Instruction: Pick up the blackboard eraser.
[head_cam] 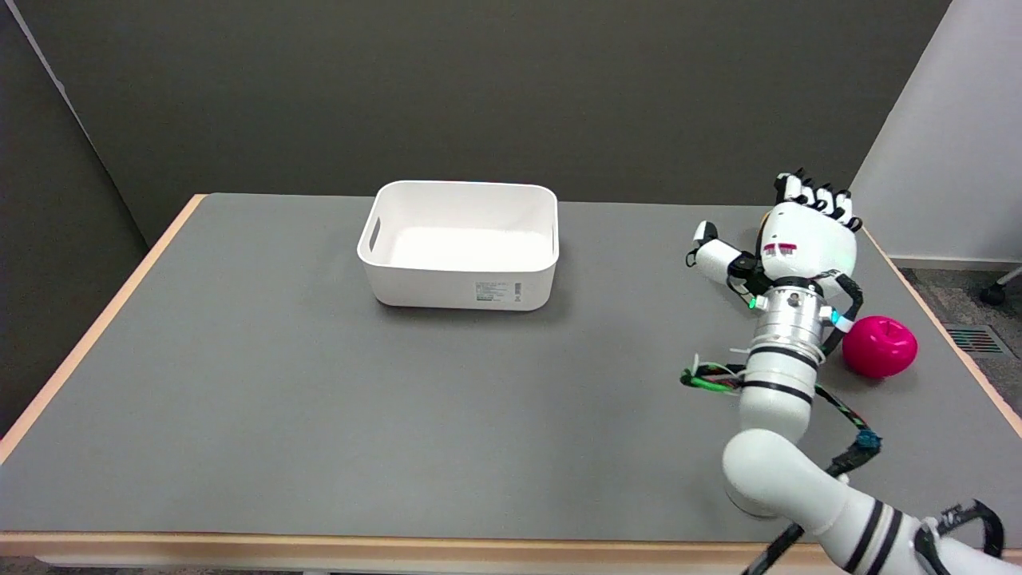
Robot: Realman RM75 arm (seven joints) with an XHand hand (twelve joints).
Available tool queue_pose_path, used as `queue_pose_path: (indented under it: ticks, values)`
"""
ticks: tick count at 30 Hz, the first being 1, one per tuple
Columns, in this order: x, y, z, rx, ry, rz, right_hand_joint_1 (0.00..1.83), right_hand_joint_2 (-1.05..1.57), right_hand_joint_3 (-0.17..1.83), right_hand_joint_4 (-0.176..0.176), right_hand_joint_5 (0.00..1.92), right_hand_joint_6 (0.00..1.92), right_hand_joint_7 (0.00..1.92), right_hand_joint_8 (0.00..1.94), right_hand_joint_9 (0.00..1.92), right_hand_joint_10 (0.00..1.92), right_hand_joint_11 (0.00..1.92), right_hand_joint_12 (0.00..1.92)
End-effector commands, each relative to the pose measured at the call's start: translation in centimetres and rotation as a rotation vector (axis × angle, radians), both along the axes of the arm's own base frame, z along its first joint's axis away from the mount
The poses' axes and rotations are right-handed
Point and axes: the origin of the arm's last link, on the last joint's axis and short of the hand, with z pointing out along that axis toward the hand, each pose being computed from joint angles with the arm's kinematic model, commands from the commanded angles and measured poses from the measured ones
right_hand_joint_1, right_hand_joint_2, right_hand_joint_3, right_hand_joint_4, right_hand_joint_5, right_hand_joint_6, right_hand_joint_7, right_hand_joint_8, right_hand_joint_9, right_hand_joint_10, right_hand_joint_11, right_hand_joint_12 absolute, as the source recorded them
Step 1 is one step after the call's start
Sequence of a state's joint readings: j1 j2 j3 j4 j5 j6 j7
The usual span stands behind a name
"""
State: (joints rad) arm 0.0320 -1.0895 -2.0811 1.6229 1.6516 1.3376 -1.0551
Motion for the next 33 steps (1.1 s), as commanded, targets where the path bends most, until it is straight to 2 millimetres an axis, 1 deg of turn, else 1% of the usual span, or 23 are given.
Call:
queue_pose_path:
  ticks: [1,8,13,18,26,30,31,33]
  values:
    - [0.6,-4.3,-0.4,-0.114,-0.210,-0.135,0.53,0.67,0.82,-0.153,0.24,0.50,0.39,0.56,0.23,0.97,0.12,1.34]
    - [-0.5,-4.9,0.8,-0.193,-0.259,-0.210,0.53,0.67,0.81,-0.159,0.24,0.50,0.39,0.56,0.22,0.98,0.12,1.35]
    - [-1.5,-5.5,0.5,-0.210,-0.265,-0.252,0.53,0.67,0.81,-0.161,0.24,0.50,0.38,0.56,0.22,0.98,0.12,1.35]
    - [-2.7,-5.5,1.0,-0.238,-0.278,-0.291,0.53,0.67,0.81,-0.161,0.24,0.49,0.38,0.55,0.22,0.97,0.12,1.35]
    - [-3.5,-5.7,2.1,-0.264,-0.293,-0.317,0.53,0.67,0.82,-0.161,0.24,0.49,0.38,0.55,0.22,0.97,0.12,1.35]
    - [-4.6,-5.6,3.0,-0.286,-0.322,-0.364,0.53,0.67,0.82,-0.160,0.24,0.49,0.38,0.55,0.22,0.97,0.13,1.35]
    - [-4.6,-5.7,3.6,-0.297,-0.311,-0.358,0.53,0.67,0.82,-0.159,0.24,0.49,0.38,0.55,0.22,0.97,0.13,1.35]
    - [-5.3,-5.5,3.5,-0.302,-0.347,-0.389,0.53,0.67,0.82,-0.159,0.24,0.49,0.38,0.55,0.22,0.97,0.13,1.35]
